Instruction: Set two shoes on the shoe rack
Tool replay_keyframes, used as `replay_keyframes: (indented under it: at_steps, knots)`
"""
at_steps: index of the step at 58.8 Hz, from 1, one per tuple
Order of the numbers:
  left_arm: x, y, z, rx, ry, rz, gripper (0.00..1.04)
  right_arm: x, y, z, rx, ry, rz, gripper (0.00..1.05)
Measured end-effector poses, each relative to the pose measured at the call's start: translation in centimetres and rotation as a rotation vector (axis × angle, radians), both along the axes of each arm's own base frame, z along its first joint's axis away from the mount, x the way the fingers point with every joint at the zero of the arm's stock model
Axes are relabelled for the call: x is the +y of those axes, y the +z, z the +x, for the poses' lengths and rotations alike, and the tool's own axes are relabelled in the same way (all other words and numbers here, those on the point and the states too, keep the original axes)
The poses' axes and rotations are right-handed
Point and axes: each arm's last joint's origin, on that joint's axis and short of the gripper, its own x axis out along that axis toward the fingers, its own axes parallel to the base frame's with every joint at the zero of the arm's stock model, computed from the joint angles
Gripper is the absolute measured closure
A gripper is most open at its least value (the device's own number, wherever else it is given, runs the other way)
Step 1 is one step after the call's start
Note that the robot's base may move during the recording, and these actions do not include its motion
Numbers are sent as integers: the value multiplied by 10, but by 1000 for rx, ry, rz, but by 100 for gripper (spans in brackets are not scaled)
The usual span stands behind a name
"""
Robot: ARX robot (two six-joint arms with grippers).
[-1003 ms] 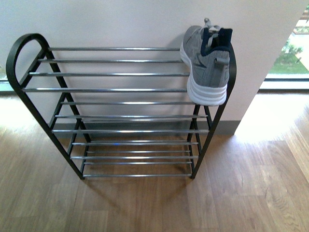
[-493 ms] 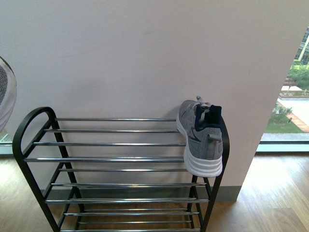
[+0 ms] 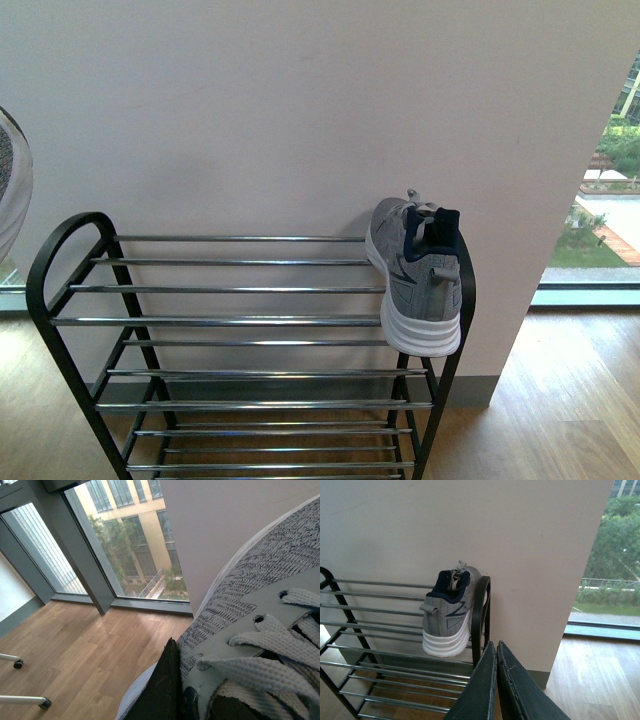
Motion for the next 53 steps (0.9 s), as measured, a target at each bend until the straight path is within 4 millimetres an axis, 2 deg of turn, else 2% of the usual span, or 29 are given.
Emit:
replay_keyframes:
  at_steps: [23,53]
  knots:
    - [0,0,0,0,0,0,103,0,6,-20,-20,0,0,103]
    - [0,0,0,0,0,0,103,0,6,-32,-23,0,0,103]
